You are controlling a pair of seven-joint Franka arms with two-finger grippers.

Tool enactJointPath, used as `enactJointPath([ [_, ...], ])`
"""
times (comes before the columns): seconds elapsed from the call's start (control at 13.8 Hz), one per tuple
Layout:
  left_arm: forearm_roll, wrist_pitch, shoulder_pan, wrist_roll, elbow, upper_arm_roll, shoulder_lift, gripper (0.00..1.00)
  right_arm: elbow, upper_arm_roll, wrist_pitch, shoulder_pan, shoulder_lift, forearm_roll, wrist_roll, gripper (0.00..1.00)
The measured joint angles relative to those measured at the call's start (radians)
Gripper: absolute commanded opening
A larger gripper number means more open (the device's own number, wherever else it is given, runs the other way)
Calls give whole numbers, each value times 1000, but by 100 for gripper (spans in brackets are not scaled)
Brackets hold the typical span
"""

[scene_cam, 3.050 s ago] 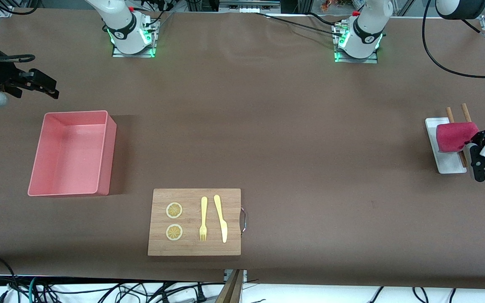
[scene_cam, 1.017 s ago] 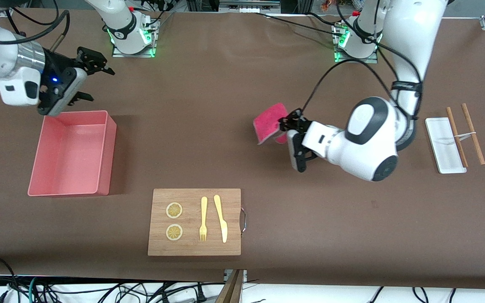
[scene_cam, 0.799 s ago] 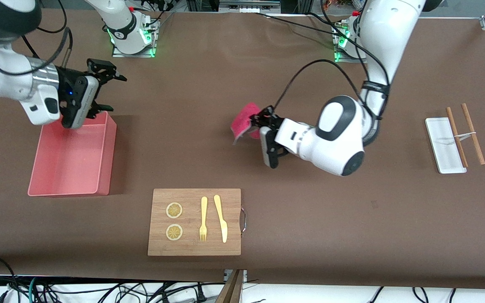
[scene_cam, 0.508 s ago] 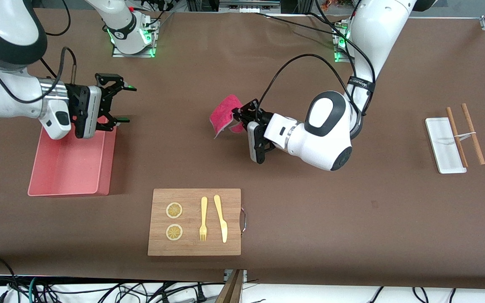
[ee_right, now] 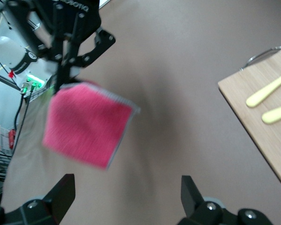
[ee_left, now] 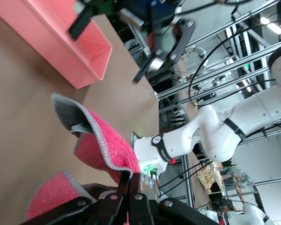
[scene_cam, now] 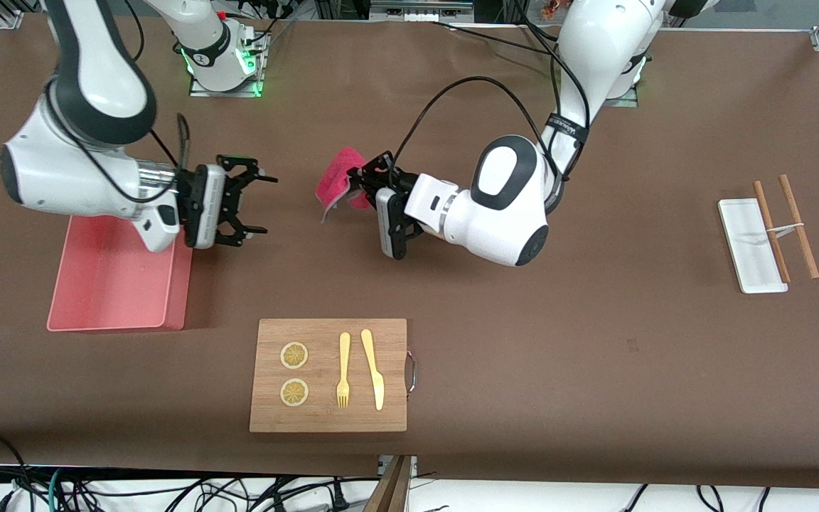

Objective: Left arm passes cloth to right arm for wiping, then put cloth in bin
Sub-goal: 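Grasp the cloth with the right gripper beside the left gripper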

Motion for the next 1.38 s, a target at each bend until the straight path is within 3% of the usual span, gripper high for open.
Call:
enactJointPath([
  [0.29,-29,0,-4,57,0,1,5,0,-2,36,94,39,41,1,2,100],
  [1.02,-31,-3,-15,69,0,-20,7,0,-13,38,113,116,50,6,95,100],
  [1.38,-52,-3,-15,75,0,-20,7,0,-22,-29,17,111,50,5,-77,100],
])
